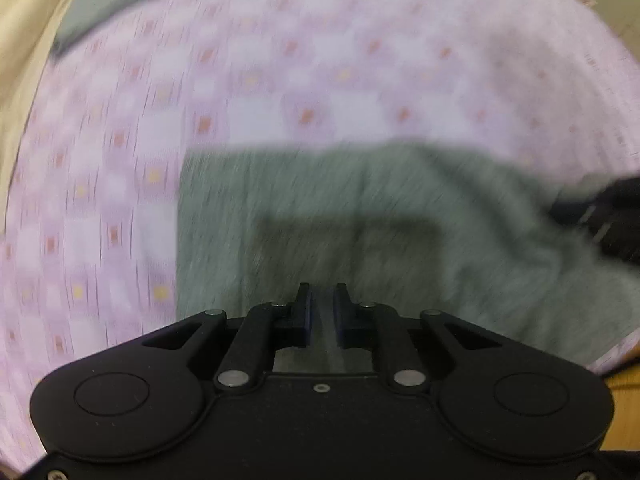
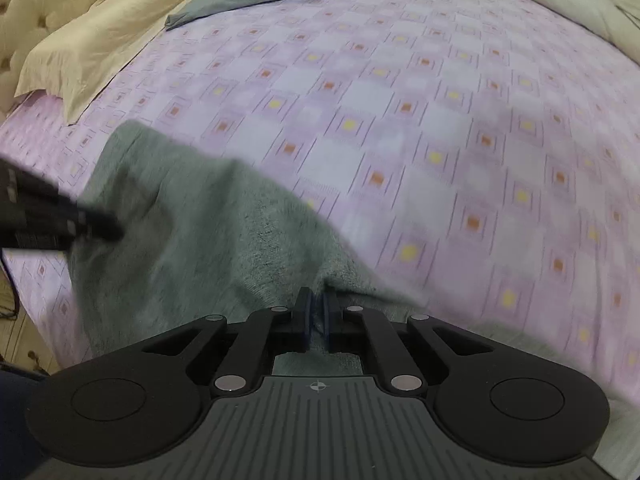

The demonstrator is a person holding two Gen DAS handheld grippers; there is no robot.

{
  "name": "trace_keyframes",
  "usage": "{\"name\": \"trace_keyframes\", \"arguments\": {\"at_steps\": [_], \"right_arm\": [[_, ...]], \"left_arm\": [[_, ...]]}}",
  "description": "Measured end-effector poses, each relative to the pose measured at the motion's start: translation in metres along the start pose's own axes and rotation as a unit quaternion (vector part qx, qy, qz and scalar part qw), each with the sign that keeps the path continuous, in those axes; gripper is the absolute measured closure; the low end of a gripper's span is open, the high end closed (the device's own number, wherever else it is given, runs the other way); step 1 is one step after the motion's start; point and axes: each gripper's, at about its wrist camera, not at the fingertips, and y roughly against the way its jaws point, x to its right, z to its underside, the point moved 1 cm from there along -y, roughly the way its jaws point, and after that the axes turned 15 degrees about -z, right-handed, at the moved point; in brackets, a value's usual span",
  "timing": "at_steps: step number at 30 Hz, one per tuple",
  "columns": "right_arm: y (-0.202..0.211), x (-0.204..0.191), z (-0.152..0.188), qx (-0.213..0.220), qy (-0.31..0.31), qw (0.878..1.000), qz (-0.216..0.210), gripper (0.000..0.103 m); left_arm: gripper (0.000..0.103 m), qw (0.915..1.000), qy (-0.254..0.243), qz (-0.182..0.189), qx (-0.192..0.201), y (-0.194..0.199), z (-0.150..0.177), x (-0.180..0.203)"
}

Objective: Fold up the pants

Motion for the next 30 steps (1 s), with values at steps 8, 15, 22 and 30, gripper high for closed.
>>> {"name": "trace_keyframes", "arguments": {"at_steps": [8,15,22,30], "right_arm": [[-0.001,0.011,0.010,0.047,-0.088,0.995,0.002,0.096],[-0.010,0.023,0.000,0.052,-0.114,0.992,-0.002,0.088],[-0.013,0.036,-0.014,0.054,-0.144,0.988,-0.019,0.080],[-0.009,0.061,-0.026,0.069,-0.199,0.978,-0.016,0.080]], "left_arm": [[0.084,0.9993,-0.037,0.010,0.000,-0.019,-0.051,0.037],[0.082,0.9970,-0.076,0.006,0.003,-0.027,-0.020,0.035],[0.077,0.9990,-0.038,0.023,-0.008,-0.026,-0.020,0.025],[0.077,0.9990,-0.040,0.019,0.000,-0.028,-0.019,0.029]]}}
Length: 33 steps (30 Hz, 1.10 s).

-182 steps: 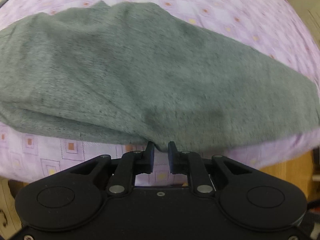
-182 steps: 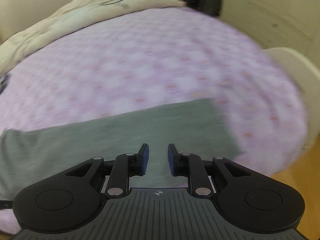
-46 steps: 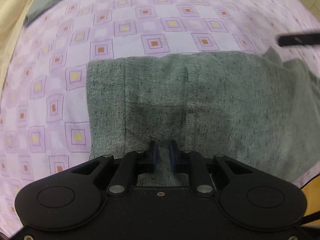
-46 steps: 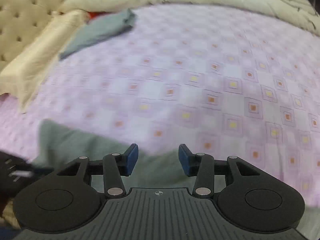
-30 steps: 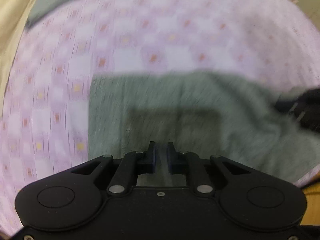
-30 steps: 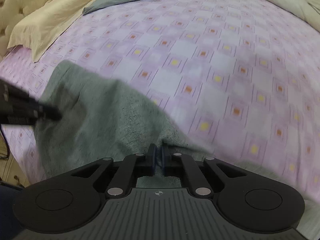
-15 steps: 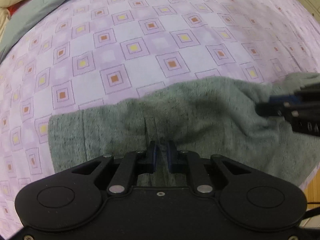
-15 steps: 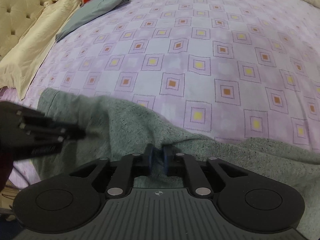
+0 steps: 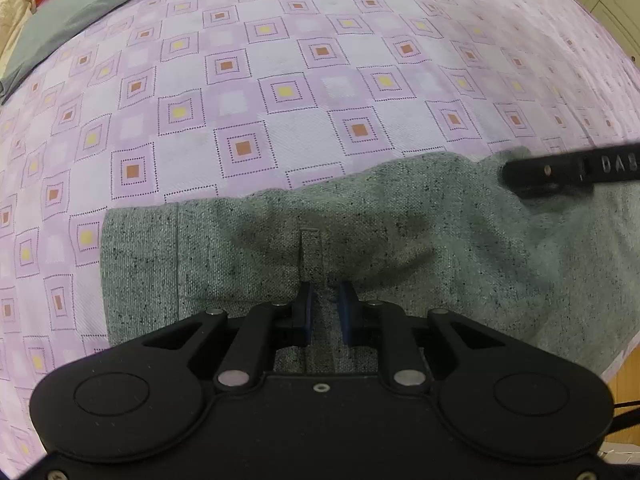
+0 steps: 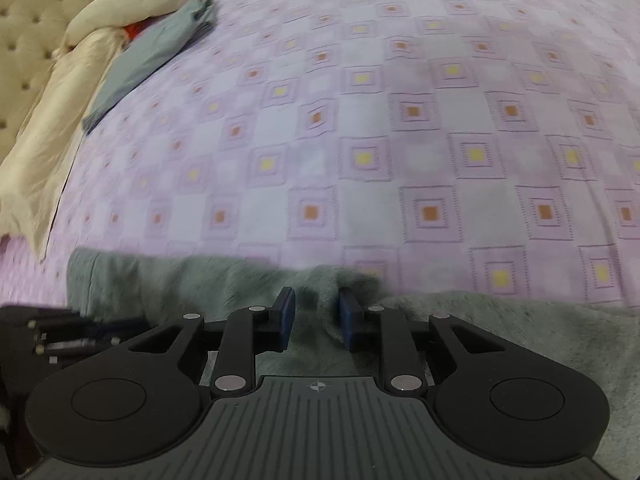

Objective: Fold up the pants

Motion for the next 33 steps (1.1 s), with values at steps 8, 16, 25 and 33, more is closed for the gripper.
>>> {"name": "trace_keyframes", "arguments": {"at_steps": [8,16,25,33], "right_arm": [[-0.011,0.009,-0.008,-0.014,-0.011,0.999,-0.031,0.098],[-0.024,-0.047,-0.027,0.046,0.137,0.989,0.021,0.098],[0.027,-0.047,-0.007,0.147,0.169,0.974,0.041,0.071],[0.096,0.032,0.065,0.151,0.035,0.981,0.120,0.071]], "left_arm": [[0.077,1.0000,0.004,0.005,0.000,-0.001,0.000,-0.002],[0.076,0.9996,0.001,-0.017,0.022,0.003,0.009,0.006],[0.080,0.9995,0.027,-0.003,-0.013,0.012,-0.002,-0.007],[0.083,0.9988,0.037,-0.001,0.033,0.052,-0.013,0.020]]}}
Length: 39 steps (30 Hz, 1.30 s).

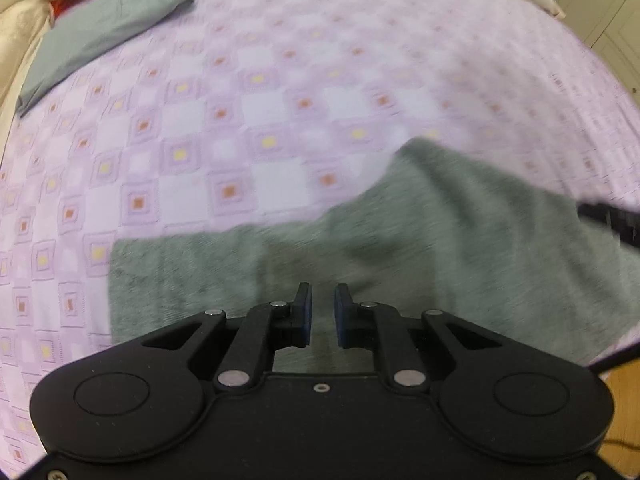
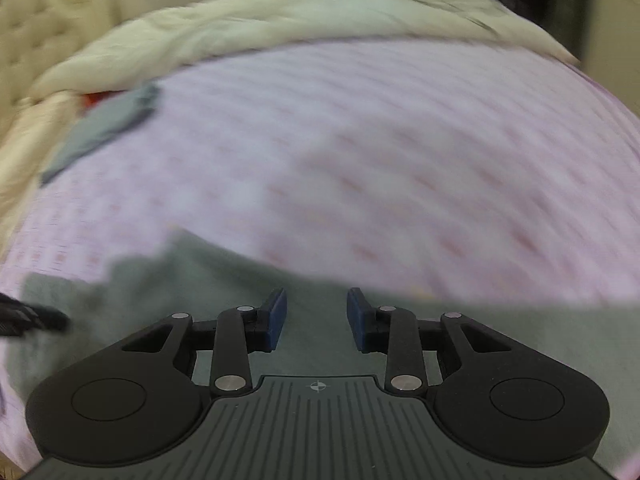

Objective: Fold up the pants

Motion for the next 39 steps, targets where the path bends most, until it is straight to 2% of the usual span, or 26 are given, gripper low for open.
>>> {"name": "trace_keyframes", "arguments": {"at_steps": [4,7,12,15,17,19,20,23,28,29,31,34,36,37,38,39], "right_arm": [[0.039,0.074,0.022,0.013,-0.073,0.996,0.055,0.069],[0.072,0.138,0.034,0.027,-0.105,0.990,0.093,0.068],[0.116,0.238,0.039,0.041,-0.123,0.981,0.146,0.063],[0.136,0.294,0.042,0.040,-0.135,0.978,0.153,0.060],[0.142,0.326,0.046,0.029,-0.141,0.979,0.147,0.057],[0.146,0.351,0.048,0.015,-0.143,0.981,0.131,0.043],[0.147,0.361,0.048,0.006,-0.143,0.982,0.120,0.041],[0.142,0.386,0.052,-0.019,-0.146,0.986,0.078,0.038],[0.119,0.408,0.059,-0.051,-0.164,0.985,0.008,0.031],[0.116,0.411,0.059,-0.050,-0.163,0.985,-0.001,0.028],[0.113,0.415,0.056,-0.039,-0.172,0.984,-0.026,0.014],[0.111,0.416,0.056,-0.033,-0.186,0.981,-0.043,0.011],[0.110,0.414,0.055,-0.040,-0.189,0.980,-0.039,0.013],[0.108,0.413,0.052,-0.046,-0.191,0.980,-0.031,0.021],[0.107,0.412,0.049,-0.053,-0.189,0.980,-0.021,0.035],[0.108,0.409,0.044,-0.051,-0.179,0.982,-0.011,0.080]], "left_arm": [[0.083,0.9999,0.004,-0.001,0.016,0.016,-0.002,0.032],[0.083,0.9999,0.008,-0.004,0.009,0.019,-0.002,0.071],[0.083,0.9990,0.027,-0.001,-0.035,0.012,0.006,0.143],[0.083,0.9974,0.033,0.002,-0.064,-0.003,0.010,0.182],[0.083,0.9964,0.029,-0.002,-0.080,-0.014,0.013,0.205],[0.083,0.9943,0.028,-0.007,-0.103,-0.024,0.018,0.221],[0.083,0.9927,0.031,-0.011,-0.116,-0.030,0.022,0.226],[0.084,0.9936,0.033,-0.040,-0.101,-0.025,0.024,0.234],[0.083,0.9931,0.034,-0.047,-0.102,-0.027,0.024,0.235],[0.083,0.9929,0.035,-0.048,-0.103,-0.028,0.024,0.234],[0.083,0.9923,0.038,-0.053,-0.105,-0.028,0.023,0.235],[0.083,0.9917,0.041,-0.062,-0.105,-0.029,0.022,0.238],[0.083,0.9916,0.043,-0.066,-0.102,-0.028,0.024,0.240],[0.083,0.9916,0.045,-0.066,-0.101,-0.029,0.025,0.238],[0.083,0.9916,0.047,-0.067,-0.100,-0.028,0.025,0.238],[0.083,0.9916,0.048,-0.067,-0.100,-0.028,0.027,0.238]]}}
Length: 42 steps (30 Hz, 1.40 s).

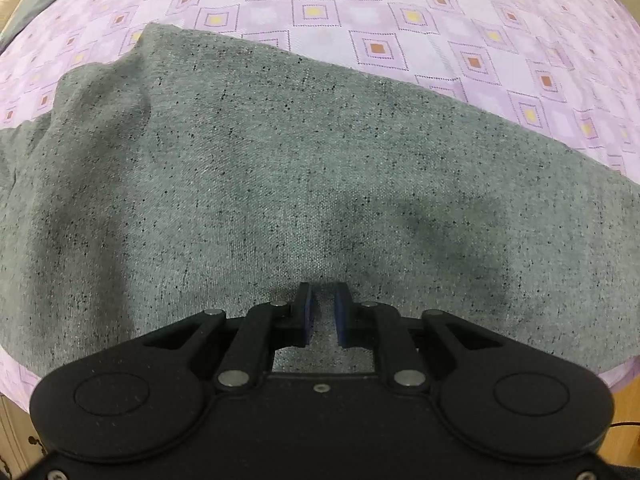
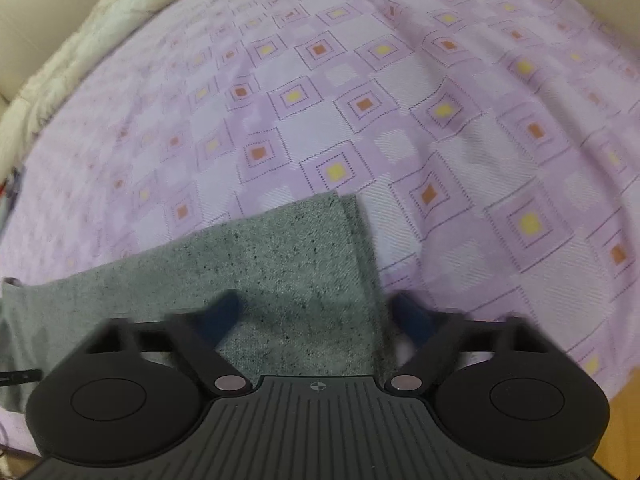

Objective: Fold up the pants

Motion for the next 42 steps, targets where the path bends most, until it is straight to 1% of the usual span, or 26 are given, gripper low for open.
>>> {"name": "trace_keyframes", "arguments": {"at_steps": [1,2,3,4,5,6,7,9,10,11,12,15,16,17,18,21,23,25,27,29,30,33,34,36,39,42], "right_arm": [[0.001,-0.005,-0.002,0.000,0.006,1.000,-0.006,0.090],[0.003,-0.010,-0.004,-0.005,0.013,1.000,-0.015,0.091],[0.010,-0.025,-0.006,-0.006,0.053,0.999,-0.013,0.092],[0.016,-0.039,-0.007,-0.007,0.101,0.995,0.006,0.093],[0.024,-0.046,-0.008,-0.006,0.152,0.988,0.039,0.094],[0.029,-0.046,-0.009,-0.004,0.166,0.984,0.056,0.094],[0.033,-0.036,-0.011,-0.005,0.160,0.984,0.083,0.095],[0.034,-0.007,-0.015,-0.004,0.110,0.988,0.112,0.099],[0.034,0.005,-0.015,-0.001,0.083,0.990,0.117,0.101],[0.034,0.010,-0.015,-0.001,0.074,0.991,0.114,0.101],[0.033,0.011,-0.014,-0.002,0.074,0.991,0.112,0.101],[0.027,0.006,-0.011,-0.015,0.099,0.987,0.129,0.101],[0.027,0.007,-0.011,-0.017,0.100,0.986,0.134,0.100],[0.027,0.007,-0.011,-0.015,0.098,0.987,0.130,0.100],[0.027,0.008,-0.011,-0.012,0.094,0.987,0.133,0.098],[0.034,0.009,-0.010,0.004,0.075,0.987,0.142,0.096],[0.047,0.010,-0.009,0.027,0.069,0.985,0.158,0.089],[0.059,0.006,-0.007,0.053,0.060,0.981,0.175,0.077],[0.072,0.003,-0.005,0.071,0.046,0.980,0.178,0.073],[0.085,-0.002,0.001,0.086,0.037,0.980,0.175,0.071],[0.090,-0.005,0.004,0.090,0.033,0.980,0.172,0.070],[0.099,-0.014,0.017,0.102,0.023,0.981,0.160,0.066],[0.100,-0.017,0.023,0.104,0.019,0.982,0.153,0.063],[0.098,-0.020,0.031,0.100,0.015,0.985,0.142,0.062],[0.092,-0.020,0.041,0.089,0.012,0.988,0.128,0.062],[0.084,-0.014,0.042,0.079,0.010,0.990,0.113,0.062]], "left_arm": [[0.083,1.0000,0.002,0.000,0.001,0.002,0.003,0.001],[0.083,1.0000,0.005,-0.001,0.001,0.004,0.005,0.002],[0.083,1.0000,0.006,-0.004,0.000,0.006,0.007,0.002],[0.086,1.0000,0.004,-0.007,0.002,0.011,0.007,0.003],[0.086,0.9999,0.002,-0.001,0.013,0.018,0.010,0.008],[0.086,0.9996,-0.001,0.009,0.026,0.026,0.010,0.012],[0.084,0.9991,-0.008,0.018,0.038,0.030,0.012,0.018],[0.082,0.9980,-0.032,0.015,0.053,0.033,0.016,0.033],[0.082,0.9981,-0.038,0.011,0.048,0.030,0.018,0.038],[0.082,0.9985,-0.038,0.014,0.037,0.026,0.020,0.041],[0.082,0.9990,-0.032,0.017,0.028,0.022,0.021,0.042],[0.083,0.9991,-0.023,0.018,0.031,0.027,0.024,0.041],[0.083,0.9987,-0.024,0.021,0.039,0.032,0.024,0.038],[0.083,0.9981,-0.025,0.021,0.052,0.037,0.023,0.036],[0.083,0.9974,-0.027,0.019,0.064,0.042,0.020,0.033],[0.083,0.9959,-0.032,0.018,0.082,0.046,0.004,0.029],[0.083,0.9951,-0.036,0.015,0.091,0.040,-0.008,0.027],[0.082,0.9953,-0.029,0.006,0.092,0.028,-0.020,0.023],[0.082,0.9971,-0.011,-0.001,0.076,0.013,-0.031,0.016],[0.081,0.9971,0.011,0.017,0.074,0.005,-0.036,0.007],[0.081,0.9972,0.013,0.021,0.071,0.005,-0.038,0.005],[0.083,0.9975,0.007,0.023,0.066,0.006,-0.040,0.007],[0.083,0.9975,0.002,0.023,0.067,0.006,-0.041,0.008],[0.083,0.9974,-0.004,0.028,0.067,0.007,-0.040,0.009],[0.083,0.9971,-0.002,0.044,0.062,0.022,-0.030,0.014],[0.083,0.9960,-0.008,0.054,0.071,0.040,-0.018,0.029]]}}
